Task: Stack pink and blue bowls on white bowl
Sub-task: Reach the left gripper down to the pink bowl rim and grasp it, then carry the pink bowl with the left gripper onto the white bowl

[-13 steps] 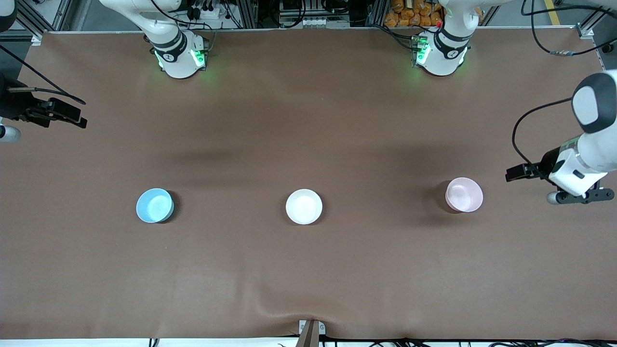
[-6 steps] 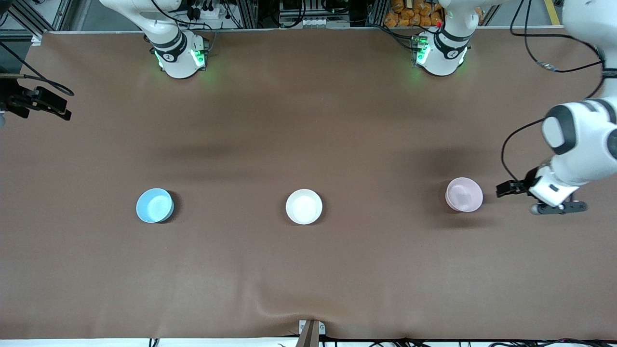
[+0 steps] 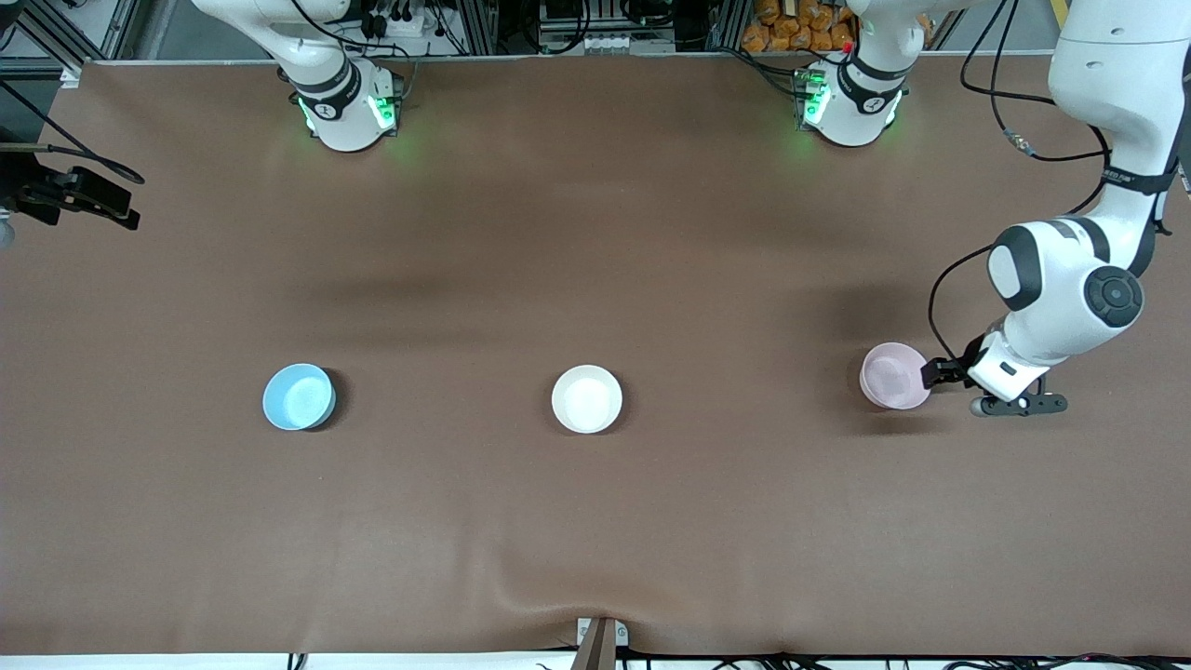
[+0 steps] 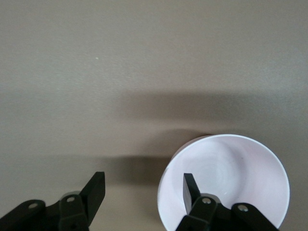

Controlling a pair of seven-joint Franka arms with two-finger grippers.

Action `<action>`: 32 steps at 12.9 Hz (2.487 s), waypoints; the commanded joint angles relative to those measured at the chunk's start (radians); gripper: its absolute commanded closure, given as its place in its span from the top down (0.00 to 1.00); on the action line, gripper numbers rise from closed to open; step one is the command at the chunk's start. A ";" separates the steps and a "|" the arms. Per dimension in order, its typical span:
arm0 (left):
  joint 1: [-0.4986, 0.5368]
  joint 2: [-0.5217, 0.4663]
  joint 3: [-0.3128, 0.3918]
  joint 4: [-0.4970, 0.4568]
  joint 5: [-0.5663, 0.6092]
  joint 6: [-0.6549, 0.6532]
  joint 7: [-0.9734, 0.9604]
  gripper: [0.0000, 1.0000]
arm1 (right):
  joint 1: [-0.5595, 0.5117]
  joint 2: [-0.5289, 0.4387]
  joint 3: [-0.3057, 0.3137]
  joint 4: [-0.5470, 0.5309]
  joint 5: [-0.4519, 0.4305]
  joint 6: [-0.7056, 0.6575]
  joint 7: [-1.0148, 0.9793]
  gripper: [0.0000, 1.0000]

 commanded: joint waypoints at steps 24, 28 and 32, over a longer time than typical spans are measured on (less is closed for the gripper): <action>-0.198 0.071 -0.141 0.407 -0.112 -0.277 -0.512 0.00 | -0.016 0.167 0.007 0.028 0.042 0.001 -0.033 1.00; -0.360 0.182 -0.137 0.545 -0.106 -0.275 -0.751 0.00 | -0.019 0.165 0.007 0.027 0.042 -0.004 -0.033 1.00; -0.486 0.310 -0.125 0.697 -0.106 -0.272 -0.911 0.00 | -0.016 0.203 0.006 0.002 0.041 0.067 -0.033 1.00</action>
